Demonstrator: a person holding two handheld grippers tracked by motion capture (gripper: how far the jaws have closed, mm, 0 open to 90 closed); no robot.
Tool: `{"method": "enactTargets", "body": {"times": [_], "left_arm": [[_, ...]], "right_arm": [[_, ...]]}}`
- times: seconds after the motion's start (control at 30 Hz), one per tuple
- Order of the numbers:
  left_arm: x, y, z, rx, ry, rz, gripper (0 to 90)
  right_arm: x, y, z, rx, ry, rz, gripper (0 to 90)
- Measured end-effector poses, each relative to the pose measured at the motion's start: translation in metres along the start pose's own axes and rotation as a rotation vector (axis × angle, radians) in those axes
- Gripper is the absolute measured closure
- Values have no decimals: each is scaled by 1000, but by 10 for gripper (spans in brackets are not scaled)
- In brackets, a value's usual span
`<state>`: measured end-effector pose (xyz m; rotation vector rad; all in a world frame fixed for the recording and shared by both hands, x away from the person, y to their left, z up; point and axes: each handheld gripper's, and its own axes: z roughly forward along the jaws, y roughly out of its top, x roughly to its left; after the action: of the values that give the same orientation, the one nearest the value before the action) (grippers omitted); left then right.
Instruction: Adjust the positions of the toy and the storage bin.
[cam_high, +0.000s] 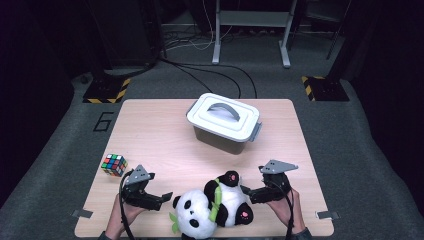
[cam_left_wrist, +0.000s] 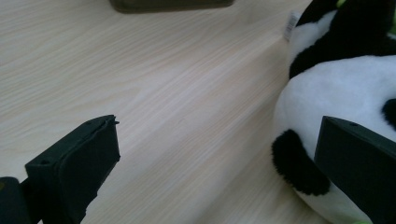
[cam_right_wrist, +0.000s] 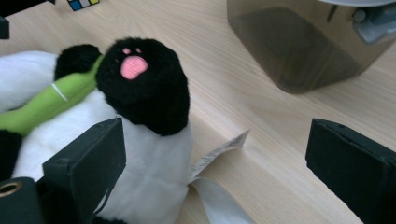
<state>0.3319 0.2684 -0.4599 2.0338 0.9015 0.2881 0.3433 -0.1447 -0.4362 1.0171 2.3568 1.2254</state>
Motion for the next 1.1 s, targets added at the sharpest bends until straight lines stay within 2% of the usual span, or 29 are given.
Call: {"method": "enactTargets", "body": {"times": [0.13,0.17,0.3,0.33,0.47,0.5,0.63,0.73,0.8,0.93,1.03,1.07,1.1], "left_arm": [[-6,2,4,12,-23,20,1],[-9,3,6,14,-46,22,1],[-14,4,10,20,-81,33,2],[-16,4,12,32,-100,38,2],[-20,5,14,33,-122,51,8],[-22,6,14,26,-152,49,12],[-26,6,17,32,-182,60,51],[-26,5,19,33,-200,56,151],[-26,2,21,32,-231,53,173],[-23,-1,23,32,-280,30,384],[-23,-2,24,33,-292,22,509],[-23,-2,24,33,-292,22,543],[-25,-2,25,41,-294,24,570]], "right_arm": [[4,3,-1,-10,8,-7,49],[7,6,-1,-15,15,-16,52],[12,10,1,-23,26,-32,61],[13,11,2,-22,29,-33,61],[16,14,4,-26,43,-41,67],[18,15,4,-28,46,-44,68],[21,18,5,-34,61,-52,83],[22,19,8,-25,67,-56,101],[24,18,16,6,83,-61,141],[31,13,33,67,94,-70,249],[30,10,39,54,114,-35,331],[30,10,39,54,114,-35,331],[28,8,41,54,121,-17,380]]}}
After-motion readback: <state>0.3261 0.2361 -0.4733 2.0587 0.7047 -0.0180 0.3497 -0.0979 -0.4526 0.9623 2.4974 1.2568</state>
